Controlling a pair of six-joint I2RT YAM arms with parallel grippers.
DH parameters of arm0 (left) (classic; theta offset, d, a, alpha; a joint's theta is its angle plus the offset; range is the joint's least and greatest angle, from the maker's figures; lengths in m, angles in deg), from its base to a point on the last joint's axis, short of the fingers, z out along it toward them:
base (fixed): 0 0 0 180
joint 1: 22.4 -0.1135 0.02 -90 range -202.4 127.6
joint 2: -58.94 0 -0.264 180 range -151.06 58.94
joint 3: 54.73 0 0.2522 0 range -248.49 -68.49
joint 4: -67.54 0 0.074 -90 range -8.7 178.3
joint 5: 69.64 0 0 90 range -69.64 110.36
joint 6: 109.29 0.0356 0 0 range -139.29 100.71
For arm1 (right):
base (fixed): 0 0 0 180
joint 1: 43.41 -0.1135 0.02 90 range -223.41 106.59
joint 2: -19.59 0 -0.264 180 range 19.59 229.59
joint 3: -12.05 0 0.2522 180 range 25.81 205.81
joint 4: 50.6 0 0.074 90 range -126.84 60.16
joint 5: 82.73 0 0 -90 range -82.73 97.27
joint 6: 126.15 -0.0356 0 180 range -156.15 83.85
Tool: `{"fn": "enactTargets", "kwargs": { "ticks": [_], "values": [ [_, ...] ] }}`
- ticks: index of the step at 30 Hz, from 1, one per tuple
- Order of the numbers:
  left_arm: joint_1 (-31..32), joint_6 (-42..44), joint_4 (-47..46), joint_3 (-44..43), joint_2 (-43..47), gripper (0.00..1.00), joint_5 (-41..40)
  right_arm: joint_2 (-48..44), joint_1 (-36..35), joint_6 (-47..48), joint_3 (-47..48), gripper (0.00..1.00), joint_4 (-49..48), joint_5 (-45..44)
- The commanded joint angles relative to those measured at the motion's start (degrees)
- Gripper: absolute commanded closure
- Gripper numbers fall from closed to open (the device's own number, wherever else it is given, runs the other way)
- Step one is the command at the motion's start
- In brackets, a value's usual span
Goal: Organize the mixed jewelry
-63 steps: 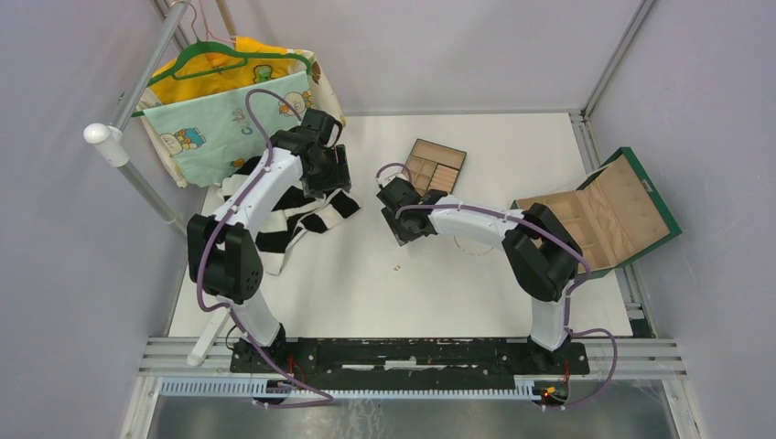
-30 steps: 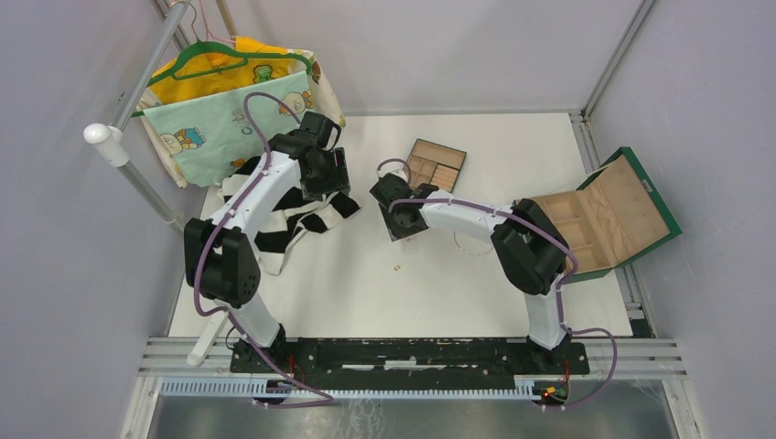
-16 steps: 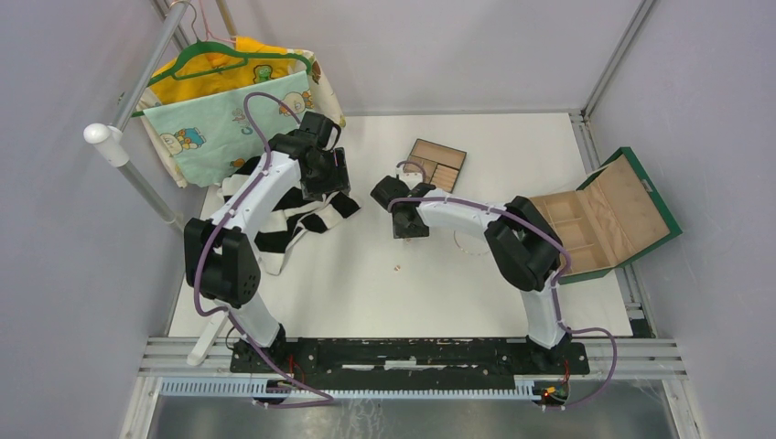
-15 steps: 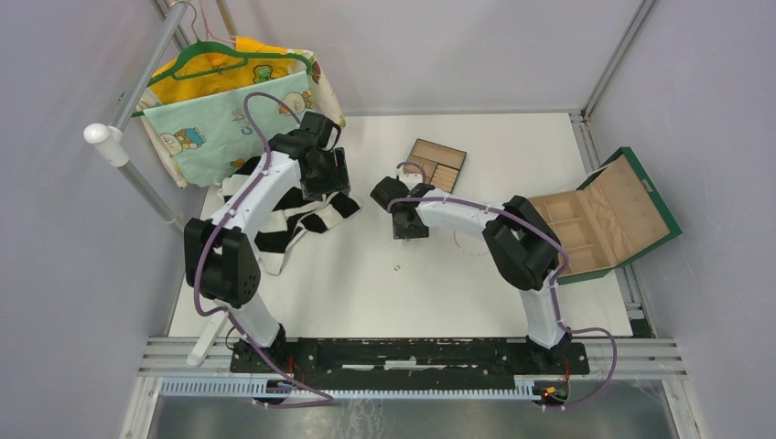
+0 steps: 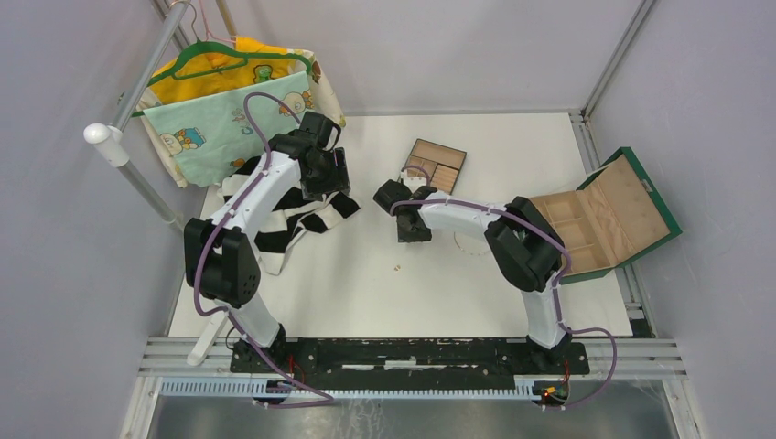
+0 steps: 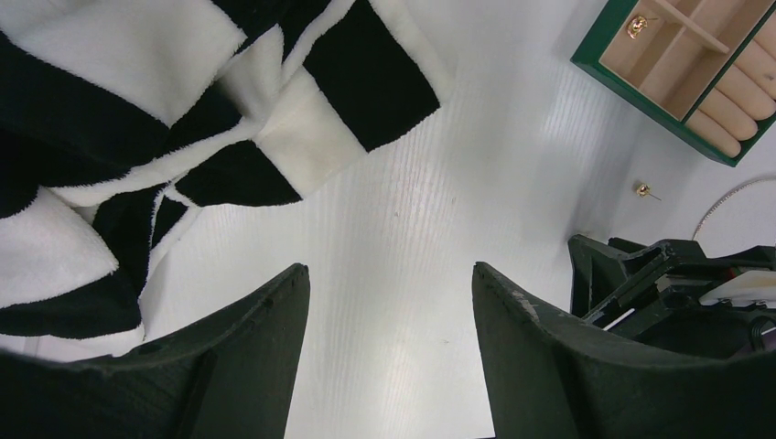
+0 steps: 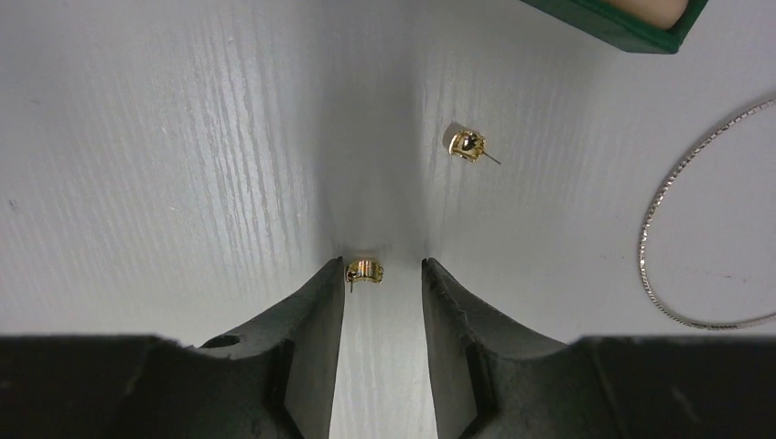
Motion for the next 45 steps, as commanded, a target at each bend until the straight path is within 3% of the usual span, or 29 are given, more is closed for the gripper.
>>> {"fn": "enactTargets", "kwargs": {
  "ticks": [1, 24, 30, 36, 45],
  "values": [
    [0.13, 1.98, -1.89, -0.47, 1.18, 0.28, 1.28, -1.55, 0.68, 0.25, -2.46, 0.58, 1.01, 0.24],
    [0.21, 2.13, -1.80, -0.73, 1.56, 0.28, 1.26, -5.93, 4.45, 4.67, -8.38, 0.75, -7.14, 5.74],
    [0.15, 2.34, -1.37, -0.79, 1.48, 0.28, -0.07, -11.75, 8.05, 6.31, -9.63, 0.77, -9.60, 12.72],
    [0.22, 2.16, -1.36, -0.90, 1.16, 0.28, -0.67, -17.89, 16.44, 9.69, -14.18, 0.77, -18.68, 31.75],
    [0.10, 2.50, -1.84, -0.98, 2.08, 0.28, -3.48, -16.95, 24.72, 15.08, -8.85, 0.77, -23.59, 61.56]
  ]
}}
